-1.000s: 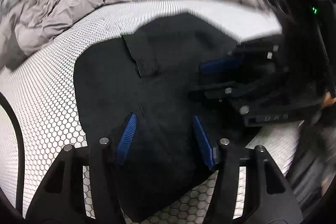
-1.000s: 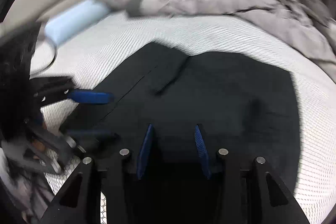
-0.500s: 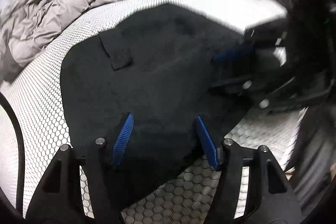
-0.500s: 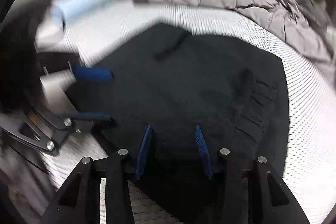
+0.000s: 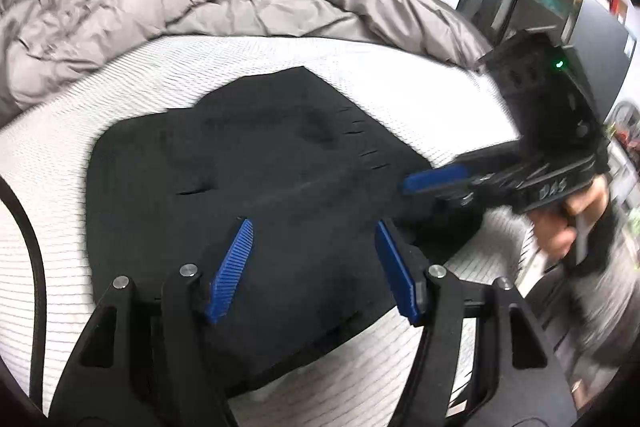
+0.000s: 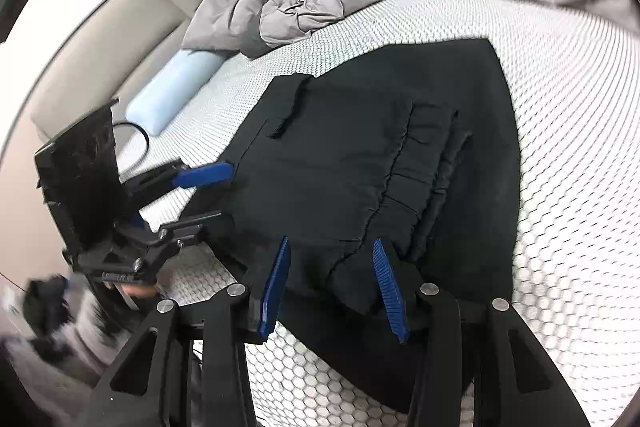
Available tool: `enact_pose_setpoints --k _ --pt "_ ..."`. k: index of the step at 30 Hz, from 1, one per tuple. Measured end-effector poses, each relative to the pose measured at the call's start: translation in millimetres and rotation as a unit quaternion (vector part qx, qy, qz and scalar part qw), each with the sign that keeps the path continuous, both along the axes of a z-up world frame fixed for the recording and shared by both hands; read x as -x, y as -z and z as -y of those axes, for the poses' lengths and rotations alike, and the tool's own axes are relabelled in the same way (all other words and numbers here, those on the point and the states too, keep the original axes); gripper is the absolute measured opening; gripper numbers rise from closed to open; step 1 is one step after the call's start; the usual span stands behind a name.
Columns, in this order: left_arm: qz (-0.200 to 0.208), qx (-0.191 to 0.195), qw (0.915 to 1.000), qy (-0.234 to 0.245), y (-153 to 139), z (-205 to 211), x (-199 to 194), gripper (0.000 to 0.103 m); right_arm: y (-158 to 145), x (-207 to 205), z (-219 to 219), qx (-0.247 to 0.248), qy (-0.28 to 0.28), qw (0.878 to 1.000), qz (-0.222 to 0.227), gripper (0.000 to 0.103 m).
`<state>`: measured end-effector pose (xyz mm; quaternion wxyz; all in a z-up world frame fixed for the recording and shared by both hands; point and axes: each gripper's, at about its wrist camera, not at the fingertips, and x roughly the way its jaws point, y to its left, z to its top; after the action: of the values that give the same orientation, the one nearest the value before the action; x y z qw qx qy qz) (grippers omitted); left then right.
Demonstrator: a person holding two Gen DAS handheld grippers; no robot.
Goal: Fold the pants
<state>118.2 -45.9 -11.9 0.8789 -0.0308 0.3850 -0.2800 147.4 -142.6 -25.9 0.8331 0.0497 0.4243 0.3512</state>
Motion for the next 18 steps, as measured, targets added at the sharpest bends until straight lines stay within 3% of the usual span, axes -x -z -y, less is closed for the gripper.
enact_pose_setpoints --k 5,9,18 --pt "-0.017 -0.09 0.9949 0.043 30 49 -5 0.061 5 -16 -2 -0.015 0.011 1.0 -0.025 0.044" --pt "-0.013 -0.086 0.995 0.049 32 48 3 0.063 -7 -12 10 -0.001 0.02 1.0 -0.008 0.045" --pt "-0.016 -0.082 0.9953 0.048 38 47 -1 0.064 1 -18 17 -0.032 0.017 0.999 -0.04 0.045"
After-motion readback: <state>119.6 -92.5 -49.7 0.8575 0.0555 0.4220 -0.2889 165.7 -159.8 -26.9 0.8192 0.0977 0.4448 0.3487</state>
